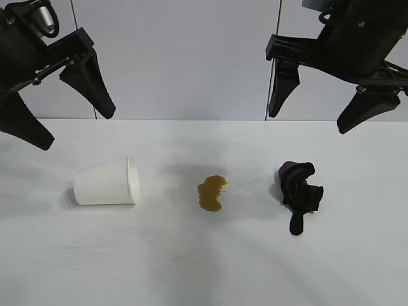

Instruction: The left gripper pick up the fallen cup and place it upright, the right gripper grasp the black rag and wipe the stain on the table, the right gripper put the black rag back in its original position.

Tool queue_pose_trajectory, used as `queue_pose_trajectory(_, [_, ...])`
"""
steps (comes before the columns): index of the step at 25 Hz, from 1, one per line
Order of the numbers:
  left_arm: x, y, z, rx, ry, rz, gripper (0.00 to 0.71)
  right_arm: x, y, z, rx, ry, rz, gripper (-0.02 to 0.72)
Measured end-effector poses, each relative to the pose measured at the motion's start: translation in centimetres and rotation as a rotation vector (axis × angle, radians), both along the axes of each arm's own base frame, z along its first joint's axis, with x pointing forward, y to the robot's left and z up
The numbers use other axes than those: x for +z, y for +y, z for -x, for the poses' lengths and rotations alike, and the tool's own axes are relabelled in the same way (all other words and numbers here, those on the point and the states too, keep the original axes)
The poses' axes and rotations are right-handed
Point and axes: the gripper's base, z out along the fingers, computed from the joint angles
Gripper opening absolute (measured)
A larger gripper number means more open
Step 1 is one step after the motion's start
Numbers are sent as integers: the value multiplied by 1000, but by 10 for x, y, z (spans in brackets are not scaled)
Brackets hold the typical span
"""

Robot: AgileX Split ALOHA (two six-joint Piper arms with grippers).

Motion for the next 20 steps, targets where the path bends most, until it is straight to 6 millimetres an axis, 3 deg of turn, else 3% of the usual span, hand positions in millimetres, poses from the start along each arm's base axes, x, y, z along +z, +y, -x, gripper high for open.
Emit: queue_pose_trajectory(20, [0,1,-3,9,-29,-5,693,0,0,0,0,1,1,633])
